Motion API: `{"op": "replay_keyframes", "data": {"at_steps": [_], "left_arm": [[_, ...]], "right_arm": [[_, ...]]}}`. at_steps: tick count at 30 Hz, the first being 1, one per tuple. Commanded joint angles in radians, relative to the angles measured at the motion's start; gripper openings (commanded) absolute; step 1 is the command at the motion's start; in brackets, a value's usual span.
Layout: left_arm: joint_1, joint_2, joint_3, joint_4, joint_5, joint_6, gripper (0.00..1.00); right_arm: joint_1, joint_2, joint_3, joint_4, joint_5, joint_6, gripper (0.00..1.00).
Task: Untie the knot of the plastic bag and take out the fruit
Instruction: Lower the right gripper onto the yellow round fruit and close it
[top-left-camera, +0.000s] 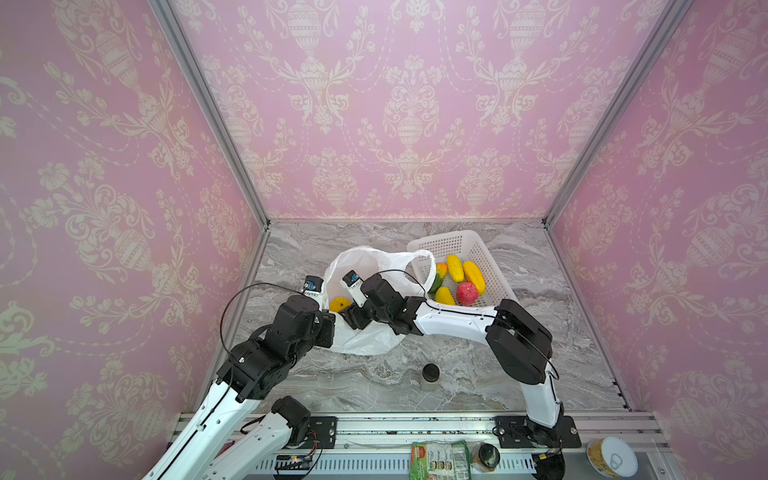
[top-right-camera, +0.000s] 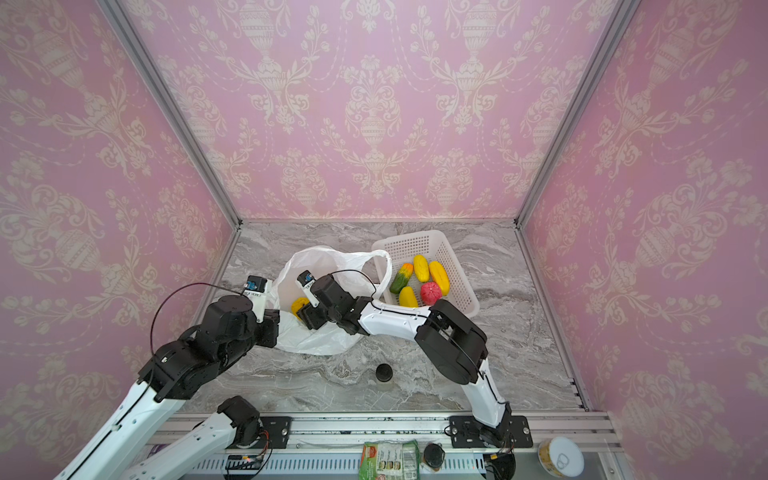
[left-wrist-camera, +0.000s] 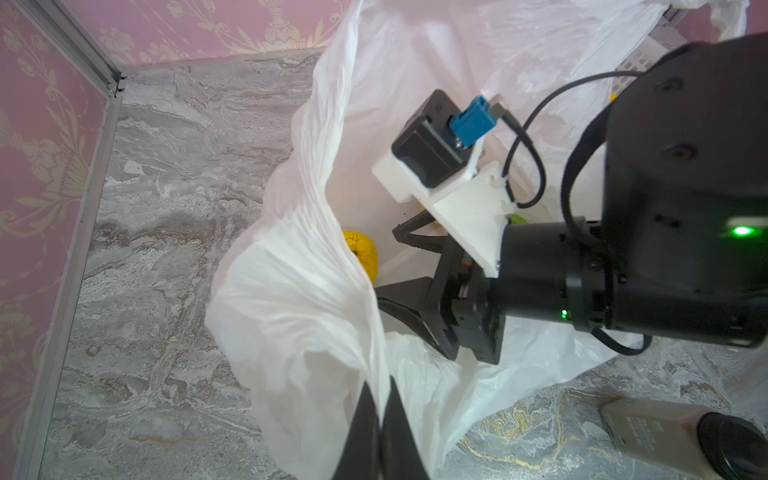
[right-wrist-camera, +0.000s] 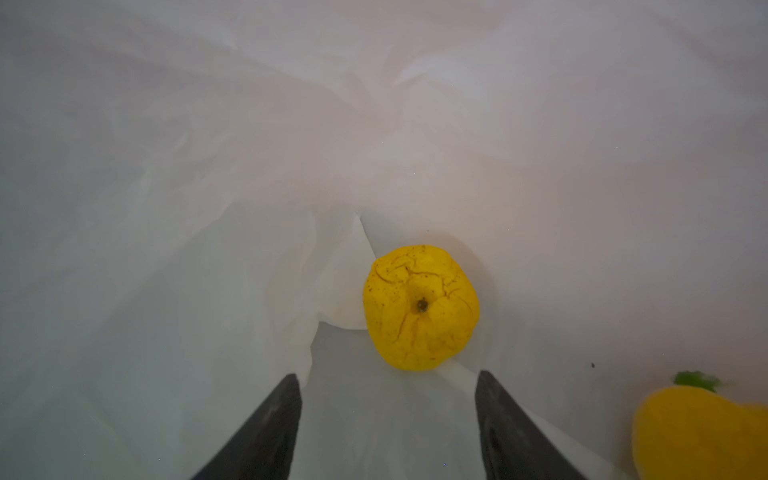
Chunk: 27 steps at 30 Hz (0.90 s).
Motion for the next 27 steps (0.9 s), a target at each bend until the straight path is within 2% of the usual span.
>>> {"op": "replay_keyframes", "data": {"at_steps": [1,7,11,18,27], "left_arm": [[0.012,-0.002,-0.007,0.005,0.017,0.023,0.0],[0.013,-0.009,-0.007,0.002,0.006,0.021,0.0],[0.015,-0.009,-0.005,0.0,-0.002,0.019,0.0],[0.015,-0.005,-0.007,0.0,0.002,0.018,0.0],[0.019,-0.003,-0.009,0.001,0.004,0.02,0.0]], "right_arm": [[0.033,0.033,0.063,-0.081,0.004,0.003,0.81],[0.098,0.075,0.08,-0.037,-0.028,-0.02,0.95],[0.15,0.131,0.09,0.012,0.007,-0.001,0.99],[0.162,0.237,0.179,-0.055,0.192,0.043,1.0],[0.151,0.103,0.113,-0.033,0.292,-0.002,0.99]]}}
